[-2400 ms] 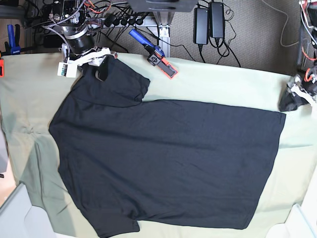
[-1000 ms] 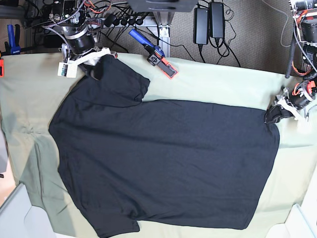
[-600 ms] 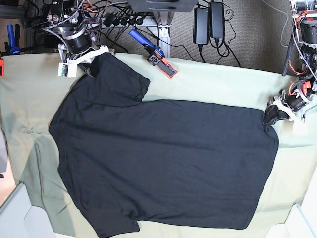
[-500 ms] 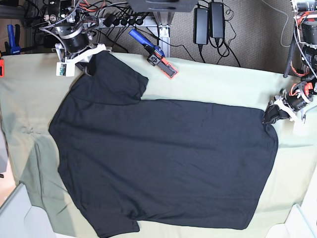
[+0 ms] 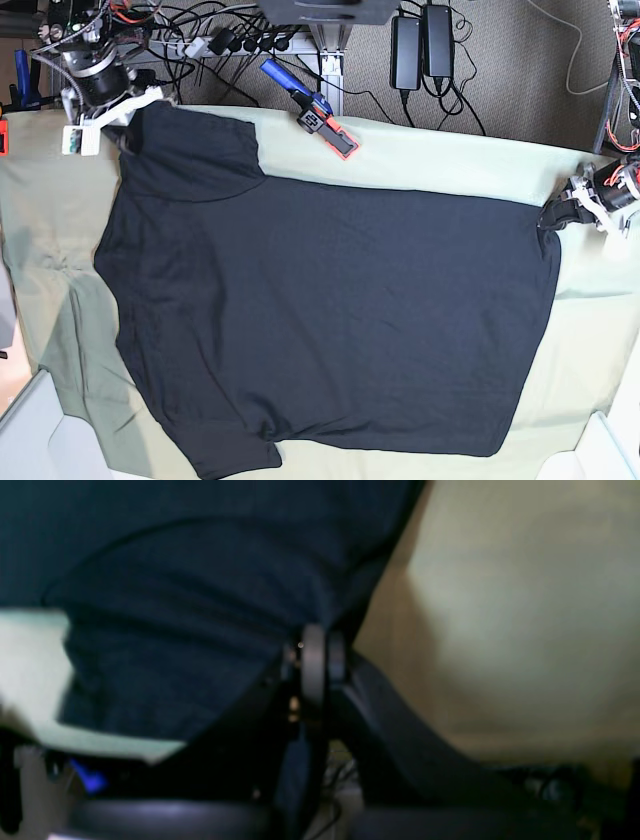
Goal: Fold the T-shirt properly
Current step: 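Lift the shirt with both grippers and fold it over onto itself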
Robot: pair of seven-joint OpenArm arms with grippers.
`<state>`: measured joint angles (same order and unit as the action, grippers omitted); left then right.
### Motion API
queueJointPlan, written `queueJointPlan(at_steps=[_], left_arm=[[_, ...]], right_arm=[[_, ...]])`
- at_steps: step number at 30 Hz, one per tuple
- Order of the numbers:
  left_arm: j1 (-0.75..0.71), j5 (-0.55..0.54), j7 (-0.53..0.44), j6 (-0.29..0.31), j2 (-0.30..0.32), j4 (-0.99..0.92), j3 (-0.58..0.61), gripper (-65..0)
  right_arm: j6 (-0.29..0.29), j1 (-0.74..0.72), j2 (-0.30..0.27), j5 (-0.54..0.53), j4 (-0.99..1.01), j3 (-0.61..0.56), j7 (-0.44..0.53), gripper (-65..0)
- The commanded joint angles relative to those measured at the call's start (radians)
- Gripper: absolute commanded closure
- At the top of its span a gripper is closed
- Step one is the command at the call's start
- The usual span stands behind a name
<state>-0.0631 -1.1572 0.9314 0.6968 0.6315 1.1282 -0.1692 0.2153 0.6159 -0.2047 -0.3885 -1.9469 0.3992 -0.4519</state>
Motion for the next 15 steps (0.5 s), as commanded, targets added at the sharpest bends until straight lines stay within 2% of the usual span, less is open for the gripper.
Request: queueJointPlan(at_steps=[1,8,12,15], left_arm=[[0.028,-0.029,-0.014,0.001,0.025,0.028,-0.007,0.0],[0.140,-0.019,-0.023,0.001,0.018,0.037,-0.007,0.0],[0.196,0.103,-0.105,0.001,-0.007,0.028,-0.007,0.0],[0.242,0.139,-0.119,0.001,-0.025,-0.013,-0.006,0.0]], right_arm=[[0.032,-0.017,-0.011,-0.005,-0.027,0.014,0.025,0.0],[0.060,-0.166,-0.014,-0.020,-0.029,0.014,0.024,0.0],[0.062,-0.271,-0.014,-0.019,-0.009,0.014,0.021,0.0],[0.068,-0.346,-0.014,-0.015,0.043,0.011,0.022,0.0]])
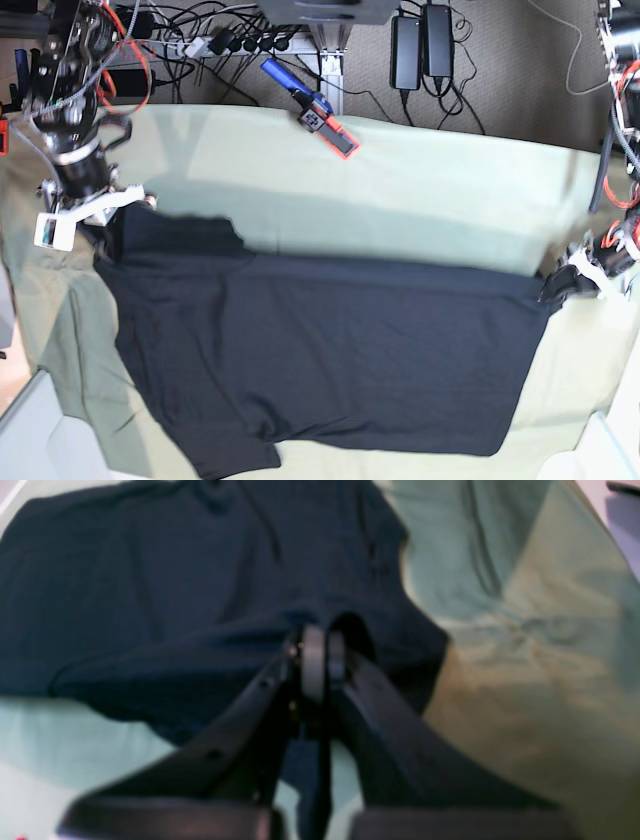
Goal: Fold the T-shirt properly
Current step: 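Lift the shirt with both grippers and fold it over onto itself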
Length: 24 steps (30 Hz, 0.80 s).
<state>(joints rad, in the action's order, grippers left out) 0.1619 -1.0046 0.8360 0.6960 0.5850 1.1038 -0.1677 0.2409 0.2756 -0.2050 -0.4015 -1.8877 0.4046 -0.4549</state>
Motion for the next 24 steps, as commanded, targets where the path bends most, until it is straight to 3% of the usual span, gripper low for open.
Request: queueJointPlan(at_steps=[1,10,20,21,24], left_arm=[[0.033,-0.013,-0.032,0.002,0.021,-0.011,-0.008,0.0],[0.187,0.049,-0.132,0.002,0.007,-0.238,0.051,0.0],[0.240,0.190,-0.213,0.002,-0.021,-0.270,0.071,0.0],[0.240,0.206,-0.215,0.002,-0.025,-0.270,0.071,-3.8],[0.240,0.241,-0.217,0.002,-0.028,-0.270,0.071,-29.2]], right_arm=[[0.053,-0.029,-0.014,0.004,0.008,0.005,0.026,0.0],[0.075,-0.244,-0.017,0.016,0.256,0.005,0.032,0.0],[0.090,-0.455,-0.016,0.070,0.513,-0.082,0.033,0.0],[0.090,-0.472,-0.016,0.081,0.533,-0.097,0.032,0.0],[0.090,-0.510,-0.016,0.104,0.584,-0.129,0.048,0.0]])
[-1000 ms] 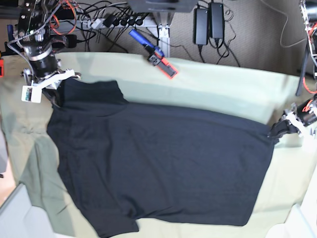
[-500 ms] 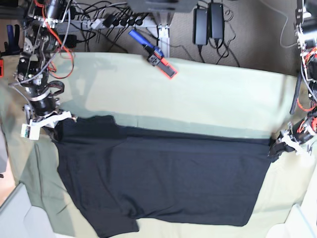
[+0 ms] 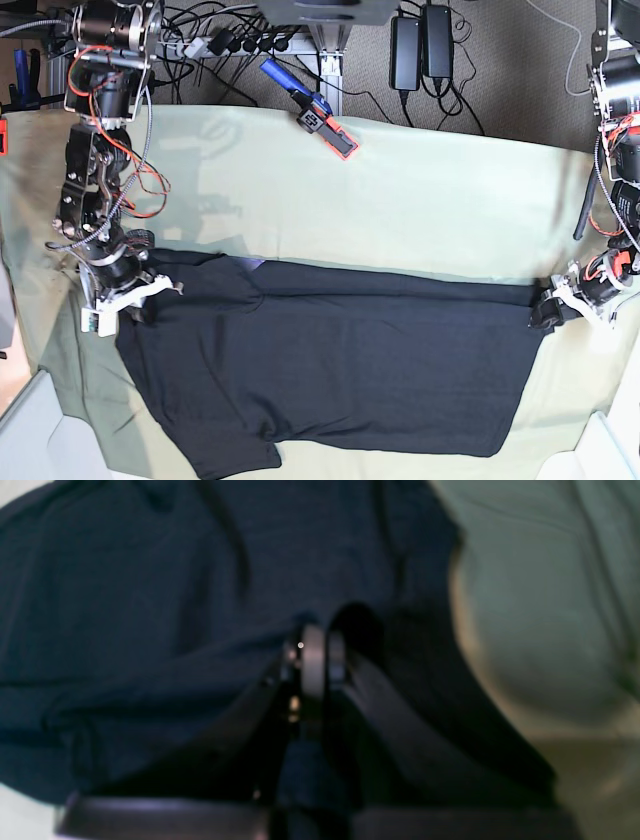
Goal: Fold the T-shirt properly
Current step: 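Lift the shirt with both grippers and fold it over onto itself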
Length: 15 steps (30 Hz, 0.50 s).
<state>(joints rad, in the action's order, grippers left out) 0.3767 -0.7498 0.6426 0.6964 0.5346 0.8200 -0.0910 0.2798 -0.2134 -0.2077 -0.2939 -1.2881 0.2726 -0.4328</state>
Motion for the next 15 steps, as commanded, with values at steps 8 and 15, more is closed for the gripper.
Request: queueJointPlan(at_steps=[8,15], left_arm=[[0.025,-0.008,-0.032,0.002,0.033,0.014,-0.011,-36.7],[0.022,-0.208,0.146,0.002,0.098,0.015,-0.148,-36.7]], right_arm=[[0.053,-0.039,-0.011,-0.019,-0.013,0.021,0.003,-44.6],[0.054,-0.011,-0.013,-0.142,-0.135,0.314,-0.216,-44.5]])
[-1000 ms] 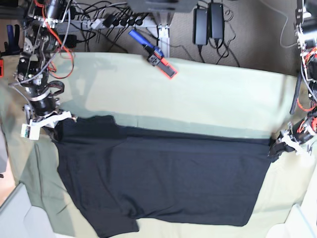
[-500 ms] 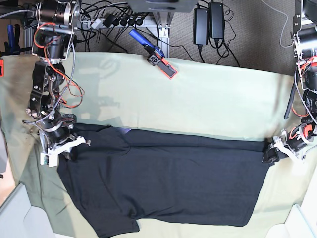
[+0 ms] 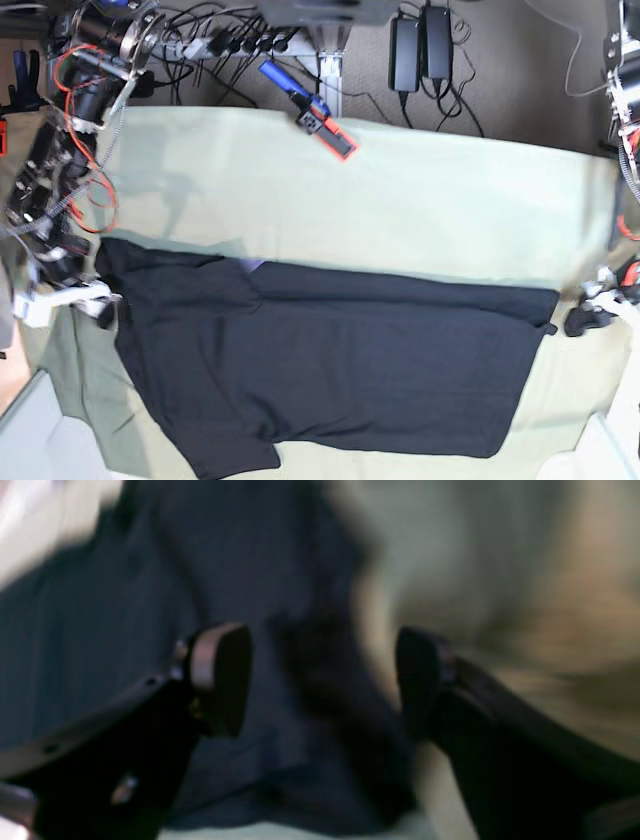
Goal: Fold the T-shirt properly
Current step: 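Lift the shirt with both grippers and fold it over onto itself, then pull the folded shirt taut between both grippers and lay it flat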
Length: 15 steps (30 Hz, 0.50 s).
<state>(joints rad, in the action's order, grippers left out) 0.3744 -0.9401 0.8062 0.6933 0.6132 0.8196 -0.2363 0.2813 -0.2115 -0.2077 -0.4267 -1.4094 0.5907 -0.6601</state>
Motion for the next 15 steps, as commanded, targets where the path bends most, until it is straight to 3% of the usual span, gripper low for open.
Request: queueJointPlan(at_steps=[1,5,15], left_arm=[[0.024,-0.041,-0.003,0.005,0.028,0.016,-0.018,-36.7],[0.002,-0.081,0.014,0.005,0.043,0.016,-0.027,-36.7],[-0.029,-0.095,0.015,0.005,-0.001,0.015,-0.027,-36.7]], right_arm=[[0.052,-0.003,-0.016,-0.025,-0.016,0.035,0.011,-44.5],[0.053,0.063,-0.023,-0.078,-0.005,0.115,0.013,-44.5],[0.056,0.102,0.032,-0.097,0.028,0.091,0.081,-44.5]])
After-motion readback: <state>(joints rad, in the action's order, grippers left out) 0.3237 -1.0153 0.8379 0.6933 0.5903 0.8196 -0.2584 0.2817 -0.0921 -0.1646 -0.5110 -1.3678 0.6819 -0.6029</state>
